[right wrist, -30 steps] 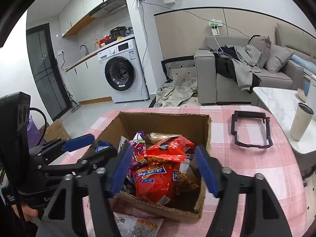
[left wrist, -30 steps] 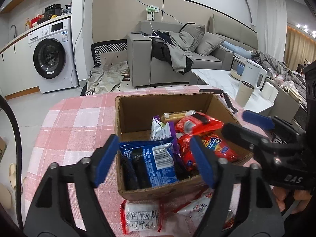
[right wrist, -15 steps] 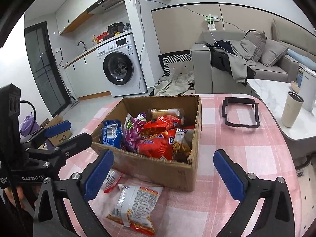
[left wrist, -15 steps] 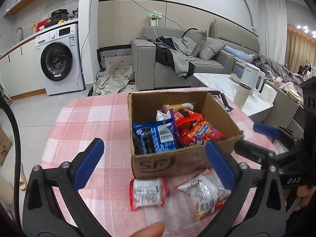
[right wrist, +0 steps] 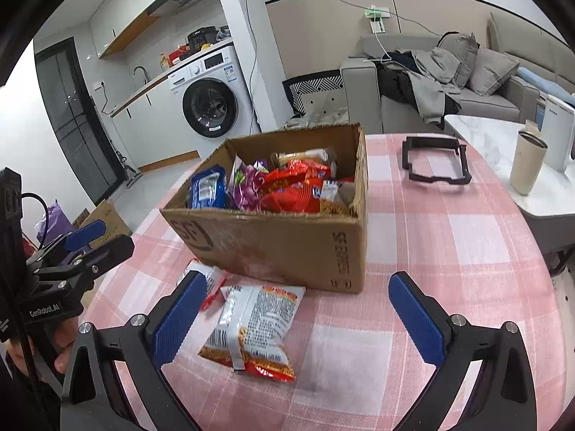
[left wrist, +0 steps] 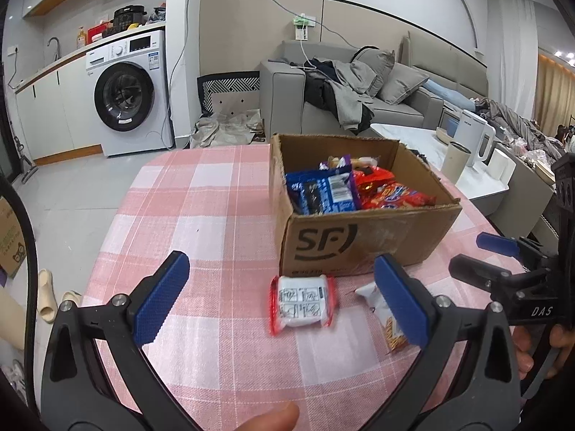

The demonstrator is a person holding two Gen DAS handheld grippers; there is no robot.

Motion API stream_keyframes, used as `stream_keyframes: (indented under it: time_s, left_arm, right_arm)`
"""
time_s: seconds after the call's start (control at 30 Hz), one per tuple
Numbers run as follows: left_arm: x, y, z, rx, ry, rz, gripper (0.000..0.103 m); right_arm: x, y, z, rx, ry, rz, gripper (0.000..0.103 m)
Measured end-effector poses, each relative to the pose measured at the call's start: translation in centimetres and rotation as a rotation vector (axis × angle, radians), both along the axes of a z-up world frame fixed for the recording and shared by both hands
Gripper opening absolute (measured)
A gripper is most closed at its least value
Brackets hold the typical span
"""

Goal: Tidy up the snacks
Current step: 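Open both tools to release the packets and withdraw from the box, then grasp the white packet with the left tool while the right tool grasps the noodle bag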

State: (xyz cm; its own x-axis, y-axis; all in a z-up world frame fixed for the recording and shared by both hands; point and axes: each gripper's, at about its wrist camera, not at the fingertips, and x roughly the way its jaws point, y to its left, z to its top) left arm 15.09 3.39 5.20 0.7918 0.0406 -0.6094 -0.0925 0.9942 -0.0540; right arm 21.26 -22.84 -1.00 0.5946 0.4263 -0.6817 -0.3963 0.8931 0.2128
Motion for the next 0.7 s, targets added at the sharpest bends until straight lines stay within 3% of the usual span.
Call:
stream_keyframes:
  time_s: [0.23, 0.7]
  left_arm:
    - [-0.1, 0.0, -2.6, -0.005, 0.067, 0.002, 0.102]
    - [0.4, 0.5, -5.0, -0.011, 0.113, 0.017, 0.102]
  right_arm:
    - [-0.5, 0.9, -2.1, -0.03, 0.054, 0.034, 0.103]
    - [-0.2, 3.6, -4.4, -0.022, 0.122, 0.076, 0.103]
